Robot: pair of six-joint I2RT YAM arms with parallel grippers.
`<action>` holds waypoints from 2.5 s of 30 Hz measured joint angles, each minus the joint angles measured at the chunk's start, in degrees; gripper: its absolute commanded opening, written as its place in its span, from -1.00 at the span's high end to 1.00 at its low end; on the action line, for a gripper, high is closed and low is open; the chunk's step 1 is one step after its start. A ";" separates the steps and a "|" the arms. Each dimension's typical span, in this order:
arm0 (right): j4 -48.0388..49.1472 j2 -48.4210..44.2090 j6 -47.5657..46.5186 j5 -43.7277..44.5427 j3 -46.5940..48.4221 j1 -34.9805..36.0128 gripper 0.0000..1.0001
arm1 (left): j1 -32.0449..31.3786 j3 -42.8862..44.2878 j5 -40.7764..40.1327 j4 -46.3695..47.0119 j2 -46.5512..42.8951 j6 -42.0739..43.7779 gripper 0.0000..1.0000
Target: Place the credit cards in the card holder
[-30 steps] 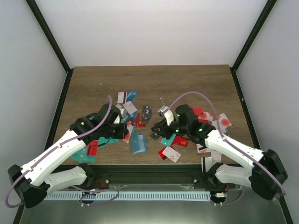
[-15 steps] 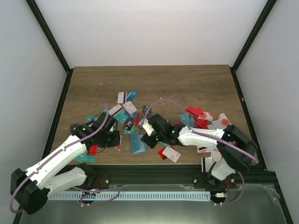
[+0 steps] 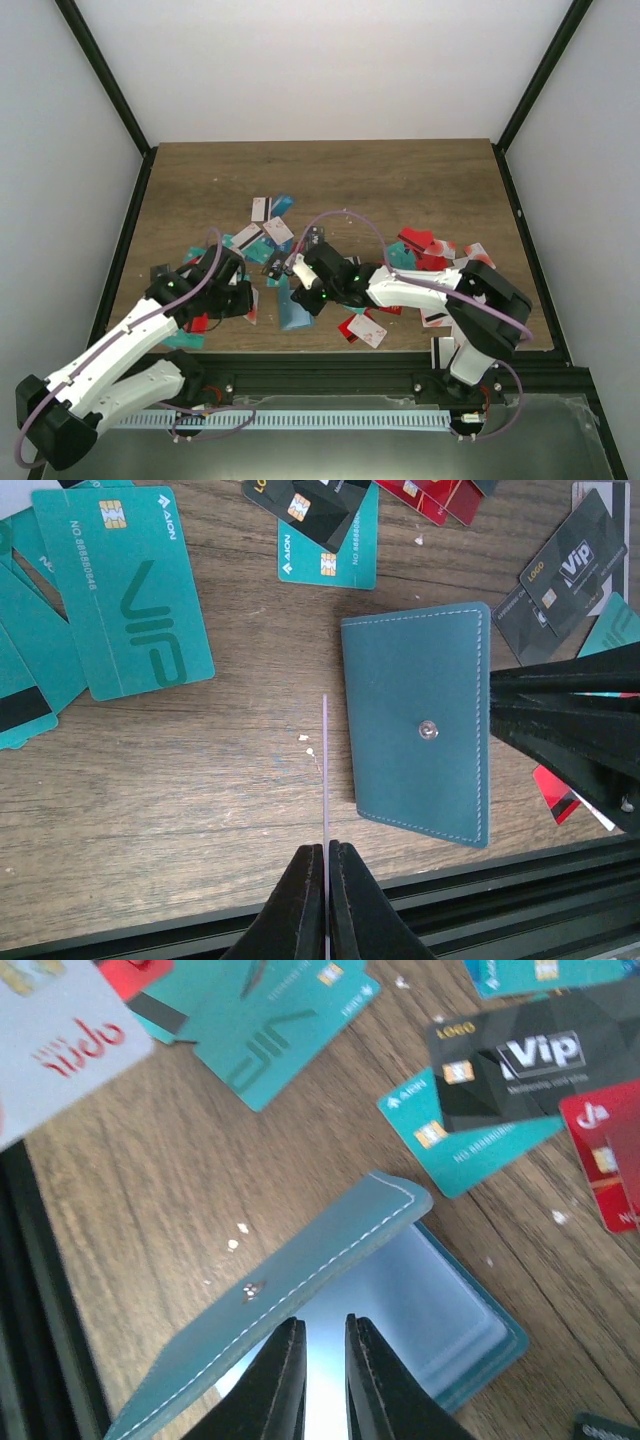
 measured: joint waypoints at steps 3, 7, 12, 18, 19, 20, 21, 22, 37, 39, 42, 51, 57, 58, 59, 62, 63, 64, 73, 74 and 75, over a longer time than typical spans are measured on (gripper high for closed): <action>0.02 0.09 0.04 -0.92 1.18 0.70 0.68 | 0.04 0.00 -0.15 -0.28 -0.79 -0.26 0.92; 0.26 1.60 0.28 -2.12 3.34 1.64 0.63 | 0.07 0.00 -0.17 -0.59 -1.57 -0.63 0.92; 0.72 5.20 0.87 -3.98 5.38 2.47 0.55 | 0.57 -0.02 -0.04 -0.76 -2.69 -1.11 0.92; 0.85 9.60 1.51 -6.19 7.85 2.86 0.42 | 1.46 -0.22 1.18 -0.94 -5.77 -1.46 0.92; 0.92 10.25 1.55 -6.60 8.33 2.86 0.41 | 1.55 -0.22 1.42 -0.92 -6.14 -1.49 0.92; 0.92 10.86 1.64 -6.95 8.72 2.86 0.40 | 1.66 -0.22 1.84 -0.90 -6.60 -1.51 0.92; 0.94 11.52 1.73 -7.32 9.22 2.86 0.39 | 1.77 -0.22 2.23 -0.90 -7.06 -1.57 0.92; 0.96 12.26 1.79 -7.65 9.79 2.86 0.38 | 1.90 -0.24 2.54 -0.87 -7.54 -1.66 0.92; 2.62 17.86 2.38 -9.92 12.35 3.17 0.33 | 4.04 -3.96 8.68 5.20 -8.72 -2.54 0.92; 2.56 17.90 2.40 -9.92 12.48 3.17 0.32 | 4.09 -5.88 9.57 6.51 -7.78 -2.36 0.92; 2.49 17.90 2.40 -9.94 12.59 3.17 0.31 | 4.33 -7.21 10.36 8.07 -7.15 -1.99 0.92; 1.92 17.81 1.97 -10.40 12.59 3.17 0.30 | 7.19 -7.67 9.73 11.52 -2.56 1.90 0.92; 1.95 15.17 1.86 -10.40 9.29 3.15 0.27 | 10.93 -7.67 8.50 12.20 -0.83 3.21 0.92; 1.86 14.60 1.75 -10.47 8.63 3.13 0.28 | 11.04 -7.67 8.22 12.20 -0.61 3.21 0.92; 1.77 13.97 1.73 -10.54 7.98 3.10 0.28 | 11.10 -7.67 7.87 12.20 -0.35 3.19 0.92; 1.70 12.57 1.53 -10.67 6.21 2.91 0.28 | 11.21 -7.67 7.19 12.20 0.79 3.08 0.92; 1.73 12.09 1.46 -10.75 5.57 2.84 0.28 | 11.28 -7.67 7.06 12.20 1.31 3.06 0.92; 1.66 11.72 1.31 -10.80 5.05 2.78 0.28 | 11.30 -7.67 6.86 12.22 1.81 3.04 0.92; 1.05 9.09 0.15 -10.73 2.36 2.73 0.28 | 11.41 -7.67 7.69 16.68 8.76 0.87 0.92; 1.01 8.79 -0.04 -10.58 2.08 2.73 0.28 | 11.41 -7.67 8.02 17.84 10.14 0.70 0.92; 0.87 8.33 -0.28 -10.40 1.68 2.73 0.27 | 11.41 -7.67 8.28 18.73 11.23 0.70 0.92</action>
